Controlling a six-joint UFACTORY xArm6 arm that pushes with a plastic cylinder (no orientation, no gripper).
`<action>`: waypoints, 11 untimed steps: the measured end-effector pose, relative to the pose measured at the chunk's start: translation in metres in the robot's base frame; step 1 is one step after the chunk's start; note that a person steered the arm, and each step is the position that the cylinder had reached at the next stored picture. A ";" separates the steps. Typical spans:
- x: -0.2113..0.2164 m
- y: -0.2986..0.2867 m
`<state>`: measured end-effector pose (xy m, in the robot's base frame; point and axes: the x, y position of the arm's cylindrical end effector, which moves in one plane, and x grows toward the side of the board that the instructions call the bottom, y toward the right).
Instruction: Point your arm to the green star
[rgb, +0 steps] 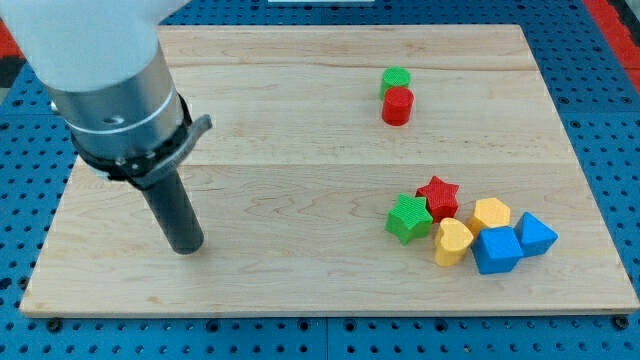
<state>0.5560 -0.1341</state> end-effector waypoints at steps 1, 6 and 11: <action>0.013 0.017; 0.023 0.159; -0.024 0.224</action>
